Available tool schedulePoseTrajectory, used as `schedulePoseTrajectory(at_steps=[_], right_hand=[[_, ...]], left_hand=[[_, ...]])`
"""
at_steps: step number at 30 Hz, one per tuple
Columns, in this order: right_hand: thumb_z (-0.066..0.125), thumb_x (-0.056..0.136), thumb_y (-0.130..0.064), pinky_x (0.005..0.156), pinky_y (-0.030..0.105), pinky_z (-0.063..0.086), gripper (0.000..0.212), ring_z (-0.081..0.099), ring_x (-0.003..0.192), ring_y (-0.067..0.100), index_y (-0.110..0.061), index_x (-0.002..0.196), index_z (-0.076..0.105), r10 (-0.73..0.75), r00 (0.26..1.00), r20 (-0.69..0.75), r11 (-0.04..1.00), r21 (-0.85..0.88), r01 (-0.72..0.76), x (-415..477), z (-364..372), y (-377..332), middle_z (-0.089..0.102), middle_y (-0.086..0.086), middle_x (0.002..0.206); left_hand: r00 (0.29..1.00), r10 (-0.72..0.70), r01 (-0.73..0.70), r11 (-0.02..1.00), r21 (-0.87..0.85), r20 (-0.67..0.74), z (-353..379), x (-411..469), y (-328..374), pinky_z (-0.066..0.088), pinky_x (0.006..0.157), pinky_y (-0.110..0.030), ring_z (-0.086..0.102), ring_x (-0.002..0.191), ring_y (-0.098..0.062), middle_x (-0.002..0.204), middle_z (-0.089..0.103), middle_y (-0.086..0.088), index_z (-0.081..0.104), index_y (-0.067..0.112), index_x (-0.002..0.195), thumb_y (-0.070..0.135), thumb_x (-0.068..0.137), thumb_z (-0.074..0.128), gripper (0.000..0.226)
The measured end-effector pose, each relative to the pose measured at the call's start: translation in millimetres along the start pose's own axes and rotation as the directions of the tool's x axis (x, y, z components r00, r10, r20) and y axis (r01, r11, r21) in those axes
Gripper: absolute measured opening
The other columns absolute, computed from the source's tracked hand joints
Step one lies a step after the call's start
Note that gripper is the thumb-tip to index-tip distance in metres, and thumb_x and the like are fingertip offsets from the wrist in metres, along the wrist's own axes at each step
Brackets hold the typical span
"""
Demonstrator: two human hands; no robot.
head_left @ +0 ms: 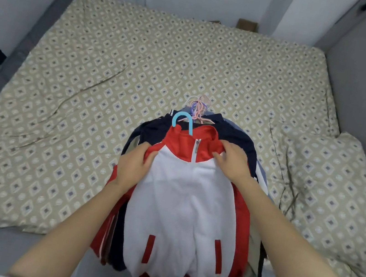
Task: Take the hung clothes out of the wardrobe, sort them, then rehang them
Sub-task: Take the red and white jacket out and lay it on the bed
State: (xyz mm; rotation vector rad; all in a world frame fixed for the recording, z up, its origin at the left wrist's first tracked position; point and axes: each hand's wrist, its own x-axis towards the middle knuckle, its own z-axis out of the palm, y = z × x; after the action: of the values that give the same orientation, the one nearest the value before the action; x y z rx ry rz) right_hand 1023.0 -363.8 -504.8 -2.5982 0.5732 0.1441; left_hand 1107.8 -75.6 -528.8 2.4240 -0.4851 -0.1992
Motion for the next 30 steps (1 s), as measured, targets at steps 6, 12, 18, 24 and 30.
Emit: schedulePoseTrajectory(at_steps=[6,12,18,24,30], right_hand=[[0.058,0.093,-0.045,0.06,0.035,0.032,0.032,0.055,0.077,0.027,-0.017,0.082,0.046,-0.086,0.994,-0.073,0.996,-0.019,0.085,-73.8,-25.0,-28.6,0.052,-0.003,0.073],[0.057,0.094,-0.047,0.05,0.031,0.03,0.039,0.051,0.064,0.016,-0.015,0.076,0.046,-0.159,0.983,-0.087,0.987,0.024,0.162,-173.2,-41.0,-54.2,0.051,-0.004,0.064],[0.06,0.088,-0.054,0.054,0.03,0.031,0.042,0.052,0.066,0.013,-0.02,0.066,0.046,-0.146,0.987,-0.068,0.987,0.059,0.15,-243.0,-53.9,-88.6,0.053,-0.006,0.063],[0.06,0.087,-0.056,0.053,0.03,0.03,0.044,0.048,0.062,0.008,-0.026,0.061,0.042,-0.217,0.975,-0.041,0.974,0.063,0.219,-283.8,-51.3,-138.1,0.05,-0.008,0.061],[0.06,0.088,-0.054,0.053,0.03,0.032,0.044,0.048,0.061,0.009,-0.024,0.06,0.042,-0.266,0.964,-0.02,0.963,0.045,0.267,-308.9,-31.6,-201.0,0.049,-0.007,0.059]], left_hand=[[0.998,0.011,-0.011,1.0,0.006,-0.06,-46.2,-70.7,17.5,0.031,0.054,-0.022,0.05,0.062,-0.007,0.071,0.051,0.015,0.052,0.019,0.085,0.034,0.1,0.052,0.021],[0.996,0.023,-0.027,0.999,-0.046,-0.088,-82.9,-167.1,19.6,0.034,0.058,-0.029,0.052,0.066,-0.009,0.069,0.054,0.008,0.049,0.021,0.08,0.033,0.1,0.053,0.023],[0.997,-0.007,0.004,0.999,-0.039,-0.08,-122.3,-251.7,24.3,0.036,0.064,-0.032,0.053,0.073,-0.015,0.081,0.06,0.007,0.057,0.017,0.09,0.03,0.095,0.06,0.014],[0.972,-0.098,0.082,0.993,-0.085,-0.213,-166.5,-303.8,13.3,0.039,0.063,-0.029,0.056,0.072,-0.009,0.076,0.063,0.009,0.062,0.026,0.085,0.044,0.09,0.065,0.019],[0.939,-0.164,0.128,0.983,-0.135,-0.302,-206.5,-334.0,-28.6,0.039,0.06,-0.033,0.054,0.066,-0.006,0.066,0.059,0.006,0.058,0.022,0.073,0.046,0.088,0.066,0.029]])
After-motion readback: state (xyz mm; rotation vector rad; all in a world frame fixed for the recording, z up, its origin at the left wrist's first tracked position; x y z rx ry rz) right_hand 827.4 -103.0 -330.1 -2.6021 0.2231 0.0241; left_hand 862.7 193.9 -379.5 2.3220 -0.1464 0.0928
